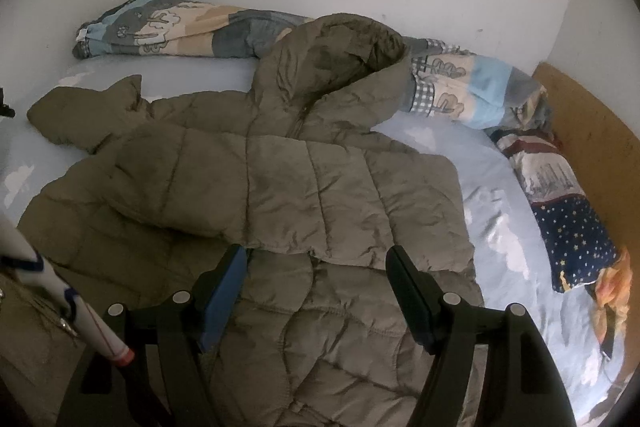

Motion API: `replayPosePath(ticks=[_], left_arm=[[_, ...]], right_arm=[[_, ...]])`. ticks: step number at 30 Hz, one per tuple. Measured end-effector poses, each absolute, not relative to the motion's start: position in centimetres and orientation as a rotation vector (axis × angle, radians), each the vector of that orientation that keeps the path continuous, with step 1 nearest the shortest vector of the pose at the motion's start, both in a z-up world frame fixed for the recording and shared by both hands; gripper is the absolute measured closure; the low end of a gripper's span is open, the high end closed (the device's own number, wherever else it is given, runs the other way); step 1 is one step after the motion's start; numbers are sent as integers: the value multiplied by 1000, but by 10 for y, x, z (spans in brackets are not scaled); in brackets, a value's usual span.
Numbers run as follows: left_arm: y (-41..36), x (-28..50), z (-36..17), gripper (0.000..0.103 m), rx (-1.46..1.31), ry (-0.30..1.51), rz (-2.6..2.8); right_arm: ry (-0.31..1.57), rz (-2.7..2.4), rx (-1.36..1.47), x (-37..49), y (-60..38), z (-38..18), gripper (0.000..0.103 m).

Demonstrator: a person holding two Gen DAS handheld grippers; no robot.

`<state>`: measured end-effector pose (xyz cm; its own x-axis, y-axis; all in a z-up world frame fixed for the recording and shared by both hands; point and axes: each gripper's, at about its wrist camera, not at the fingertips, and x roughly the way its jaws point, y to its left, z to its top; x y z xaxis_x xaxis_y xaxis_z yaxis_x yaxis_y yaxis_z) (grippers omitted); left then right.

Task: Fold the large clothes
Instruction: 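Move the left gripper to the other sleeve cuff and grasp it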

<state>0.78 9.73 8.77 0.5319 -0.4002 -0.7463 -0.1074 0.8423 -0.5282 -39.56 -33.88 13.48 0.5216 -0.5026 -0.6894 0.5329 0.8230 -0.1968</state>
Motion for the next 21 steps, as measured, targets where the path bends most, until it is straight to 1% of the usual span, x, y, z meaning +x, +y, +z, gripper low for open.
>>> replayPosePath(ticks=[2, 8, 11, 18, 21], left_arm=[[98, 20, 86, 43, -569, 995, -188], [110, 62, 53, 47, -706, 1022, -186], [113, 77, 44, 51, -749, 1001, -203], [109, 103, 16, 51, -754, 1002, -203], [108, 107, 15, 51, -751, 966, -208]], right_arm=[[814, -624, 46, -396, -341, 134, 27], [821, -636, 83, -396, -348, 131, 27], [829, -636, 94, -393, -352, 128, 27], [851, -633, 107, -386, -356, 121, 27], [858, -628, 123, -384, -358, 118, 27]])
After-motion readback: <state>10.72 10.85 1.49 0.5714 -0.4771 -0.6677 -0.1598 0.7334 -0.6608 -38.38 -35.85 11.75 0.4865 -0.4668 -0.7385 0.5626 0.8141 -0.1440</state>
